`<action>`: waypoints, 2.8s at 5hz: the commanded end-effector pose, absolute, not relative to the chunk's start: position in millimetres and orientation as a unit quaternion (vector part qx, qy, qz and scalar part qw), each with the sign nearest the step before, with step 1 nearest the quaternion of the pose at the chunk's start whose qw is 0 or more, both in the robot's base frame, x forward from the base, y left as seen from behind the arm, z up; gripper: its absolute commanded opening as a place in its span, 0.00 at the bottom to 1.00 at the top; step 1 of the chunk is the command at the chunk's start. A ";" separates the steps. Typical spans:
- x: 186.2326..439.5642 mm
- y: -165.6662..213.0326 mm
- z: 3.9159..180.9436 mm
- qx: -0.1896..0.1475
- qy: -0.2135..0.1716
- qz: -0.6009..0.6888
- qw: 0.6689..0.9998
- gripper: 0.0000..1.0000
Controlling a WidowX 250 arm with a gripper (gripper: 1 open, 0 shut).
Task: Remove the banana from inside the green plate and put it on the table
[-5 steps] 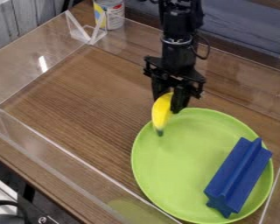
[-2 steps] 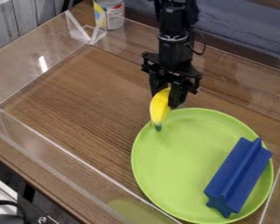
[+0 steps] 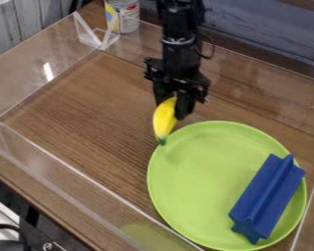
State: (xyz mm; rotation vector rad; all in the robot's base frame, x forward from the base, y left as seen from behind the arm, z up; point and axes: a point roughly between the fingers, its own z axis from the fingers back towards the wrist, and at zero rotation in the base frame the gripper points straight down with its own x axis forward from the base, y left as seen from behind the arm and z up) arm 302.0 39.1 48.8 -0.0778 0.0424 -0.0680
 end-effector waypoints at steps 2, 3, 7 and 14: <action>283.5 111.8 57.1 -0.018 -0.013 -0.004 1.000 0.00; 272.4 131.3 46.5 -0.012 -0.009 -0.001 1.000 0.00; 253.3 138.2 29.9 -0.020 0.021 0.005 1.000 1.00; 238.7 125.3 54.3 -0.061 0.028 0.027 0.997 1.00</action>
